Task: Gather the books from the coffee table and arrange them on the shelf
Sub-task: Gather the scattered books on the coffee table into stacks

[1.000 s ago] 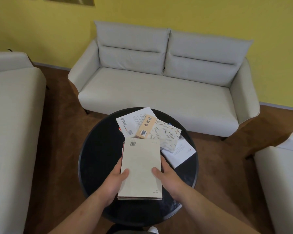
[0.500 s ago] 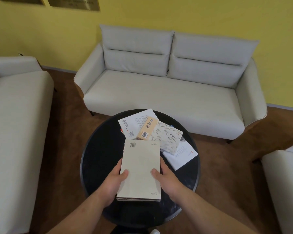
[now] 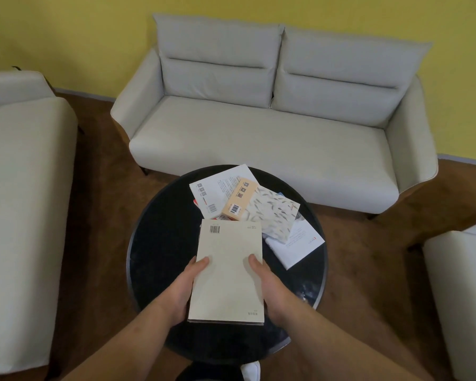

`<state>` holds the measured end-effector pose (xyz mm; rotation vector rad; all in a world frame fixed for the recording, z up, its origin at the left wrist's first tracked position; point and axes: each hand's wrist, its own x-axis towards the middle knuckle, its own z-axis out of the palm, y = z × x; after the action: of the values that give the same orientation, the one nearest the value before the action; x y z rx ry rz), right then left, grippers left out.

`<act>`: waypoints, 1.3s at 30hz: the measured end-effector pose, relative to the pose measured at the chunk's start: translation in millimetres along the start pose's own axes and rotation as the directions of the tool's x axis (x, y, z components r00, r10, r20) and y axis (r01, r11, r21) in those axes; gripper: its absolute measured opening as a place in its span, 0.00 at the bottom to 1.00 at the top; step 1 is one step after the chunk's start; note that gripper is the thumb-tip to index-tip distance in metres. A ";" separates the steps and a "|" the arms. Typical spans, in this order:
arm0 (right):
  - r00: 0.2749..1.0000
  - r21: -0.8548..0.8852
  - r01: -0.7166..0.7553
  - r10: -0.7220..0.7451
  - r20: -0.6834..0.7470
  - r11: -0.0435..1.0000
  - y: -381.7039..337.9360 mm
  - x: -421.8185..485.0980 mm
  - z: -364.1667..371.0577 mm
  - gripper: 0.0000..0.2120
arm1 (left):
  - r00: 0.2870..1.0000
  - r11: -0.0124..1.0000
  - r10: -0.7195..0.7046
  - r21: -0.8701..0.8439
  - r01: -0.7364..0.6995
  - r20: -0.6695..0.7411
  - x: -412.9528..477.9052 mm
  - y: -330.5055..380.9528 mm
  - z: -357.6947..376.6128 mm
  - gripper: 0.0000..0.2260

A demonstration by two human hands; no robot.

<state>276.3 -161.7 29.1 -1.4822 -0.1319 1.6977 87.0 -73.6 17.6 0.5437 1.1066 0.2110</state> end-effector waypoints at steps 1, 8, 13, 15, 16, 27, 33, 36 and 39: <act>1.000 0.035 -0.017 0.018 -0.008 0.999 1.9 -0.1 2.4 0.23 | 1.000 1.000 0.002 0.004 -0.002 0.000 2.2 0.0 0.7 0.37; 1.000 0.078 -0.014 0.012 0.027 0.997 7.9 4.6 5.3 0.17 | 0.999 1.000 -0.013 -0.019 0.014 0.039 5.2 0.7 -6.4 0.28; 0.995 -0.153 0.095 -0.090 0.040 0.984 -1.1 8.3 -6.6 0.28 | 0.997 0.978 0.058 0.195 -0.069 0.059 2.5 11.1 -9.0 0.31; 0.986 -0.225 0.166 -0.166 0.020 0.960 -10.9 12.1 -9.4 0.32 | 0.992 0.966 0.104 0.230 -0.117 0.064 2.7 19.1 -8.1 0.37; 0.981 -0.252 0.190 -0.195 0.008 0.949 -15.5 14.2 -10.3 0.33 | 0.991 0.965 0.119 0.226 -0.131 0.062 3.4 22.0 -7.3 0.38; 0.984 -0.288 0.179 -0.170 0.057 0.941 -24.8 6.2 -5.9 0.21 | 0.994 0.955 0.076 0.282 -0.097 0.082 23.8 24.5 -25.1 0.43; 0.960 -0.271 0.139 -0.196 -0.198 0.953 -48.3 20.2 -16.8 0.15 | 0.914 0.950 0.313 0.093 -0.299 -0.258 45.0 77.3 -28.8 0.28; 0.929 -0.483 0.139 -0.282 -0.239 0.864 -75.9 56.3 -38.2 0.12 | 0.854 0.901 0.405 0.299 -0.313 -0.326 71.7 124.9 -31.6 0.25; 0.908 -0.787 0.077 -0.370 -0.199 0.612 -107.9 104.8 -57.8 0.20 | 0.834 0.780 0.465 0.584 -0.226 -0.298 106.4 162.1 -34.5 0.29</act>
<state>388.8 -51.6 -4.9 -2.2497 -0.9232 1.1589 120.4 120.1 5.5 1.2612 1.4993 0.3735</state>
